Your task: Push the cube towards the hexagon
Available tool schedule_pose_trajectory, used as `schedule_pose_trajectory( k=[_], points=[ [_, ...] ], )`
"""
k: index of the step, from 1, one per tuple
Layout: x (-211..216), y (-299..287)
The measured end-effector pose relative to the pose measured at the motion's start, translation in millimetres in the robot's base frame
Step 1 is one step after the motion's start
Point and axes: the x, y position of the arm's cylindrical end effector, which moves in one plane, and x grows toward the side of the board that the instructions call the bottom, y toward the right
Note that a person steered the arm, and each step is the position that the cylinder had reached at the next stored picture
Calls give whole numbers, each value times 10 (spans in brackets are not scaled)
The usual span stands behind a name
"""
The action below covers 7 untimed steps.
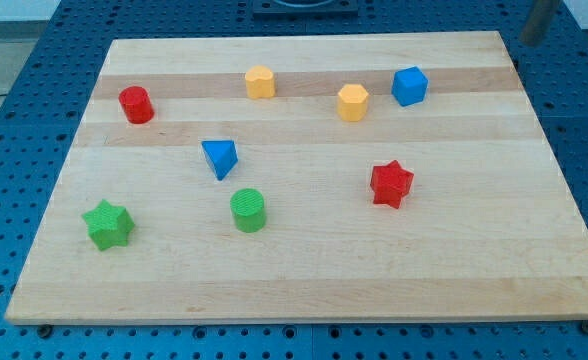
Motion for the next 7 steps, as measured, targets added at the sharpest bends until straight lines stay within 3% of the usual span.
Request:
schedule_pose_trajectory(
  k=[2,3,5,7],
  points=[
    [169,-178],
    [161,-592],
    [-92,-999],
    [126,-1342]
  ],
)
